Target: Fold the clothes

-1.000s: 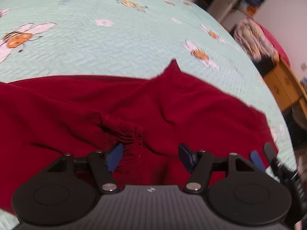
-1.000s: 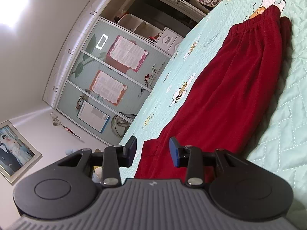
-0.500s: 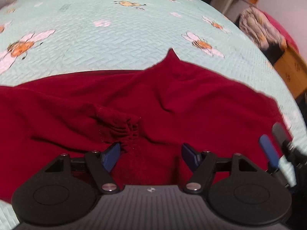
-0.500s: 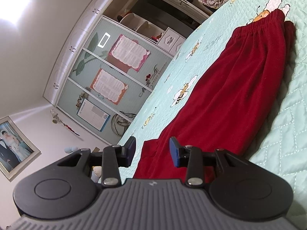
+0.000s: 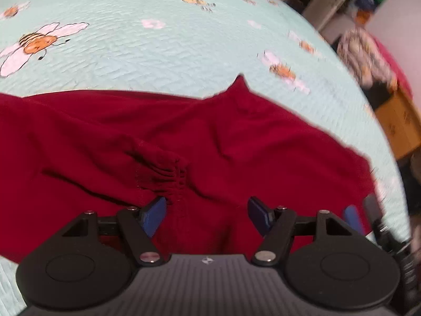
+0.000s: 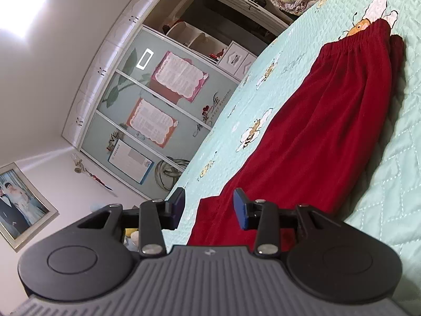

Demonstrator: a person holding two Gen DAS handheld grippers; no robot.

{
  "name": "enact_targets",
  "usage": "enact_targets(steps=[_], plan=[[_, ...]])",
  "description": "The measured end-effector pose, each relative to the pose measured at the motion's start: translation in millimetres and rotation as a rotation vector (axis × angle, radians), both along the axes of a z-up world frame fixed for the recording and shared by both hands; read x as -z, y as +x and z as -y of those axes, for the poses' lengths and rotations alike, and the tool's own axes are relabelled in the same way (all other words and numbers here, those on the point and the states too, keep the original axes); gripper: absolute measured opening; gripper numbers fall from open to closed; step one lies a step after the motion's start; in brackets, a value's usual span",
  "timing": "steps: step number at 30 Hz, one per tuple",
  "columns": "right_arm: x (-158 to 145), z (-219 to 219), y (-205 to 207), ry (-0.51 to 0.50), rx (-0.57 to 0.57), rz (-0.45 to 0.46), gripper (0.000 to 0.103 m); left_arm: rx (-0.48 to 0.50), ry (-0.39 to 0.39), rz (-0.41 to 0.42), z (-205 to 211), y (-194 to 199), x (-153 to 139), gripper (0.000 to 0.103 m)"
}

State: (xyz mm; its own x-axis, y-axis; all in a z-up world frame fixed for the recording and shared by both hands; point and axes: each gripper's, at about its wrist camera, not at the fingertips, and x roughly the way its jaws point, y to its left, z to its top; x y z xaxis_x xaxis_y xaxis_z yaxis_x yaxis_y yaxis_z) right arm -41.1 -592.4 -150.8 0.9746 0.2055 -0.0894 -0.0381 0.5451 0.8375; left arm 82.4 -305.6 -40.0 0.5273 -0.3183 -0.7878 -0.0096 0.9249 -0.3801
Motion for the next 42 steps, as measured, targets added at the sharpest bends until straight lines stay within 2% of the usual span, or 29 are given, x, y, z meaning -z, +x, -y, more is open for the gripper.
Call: enact_targets(steps=[4,9,16,19,23,28,32,36,42], plan=[[-1.1,3.6,-2.8,-0.003,0.022,0.008,0.043,0.009,-0.03,0.104,13.6,-11.4,-25.4,0.069],[-2.5,8.1,-6.4,-0.008,0.049,0.017,0.046,0.12,-0.054,0.197,43.7,-12.1,-48.5,0.069],[-4.5,14.5,-11.3,-0.013,0.087,0.03,0.046,0.272,-0.042,0.185,82.0,6.1,-50.2,0.071],[-1.8,28.9,-20.3,-0.004,0.181,0.02,0.049,0.337,-0.036,0.177,98.3,14.1,-50.6,0.071],[2.4,50.5,-33.5,0.012,0.323,0.003,0.051,0.433,-0.051,0.216,127.8,27.6,-56.1,0.071],[7.9,77.0,-45.7,0.03,0.474,-0.028,0.055,0.491,-0.069,0.185,176.3,48.2,-51.7,0.071],[13.2,96.1,-30.5,0.032,0.454,-0.106,0.056,0.5,-0.09,0.142,206.2,58.0,-39.2,0.071],[18.4,115.2,-15.3,0.035,0.433,-0.184,0.056,0.492,-0.116,0.088,212.9,59.0,-21.0,0.071],[17.6,136.2,2.9,0.067,0.392,-0.302,0.056,0.507,-0.069,0.016,205.4,41.1,16.7,0.071]])
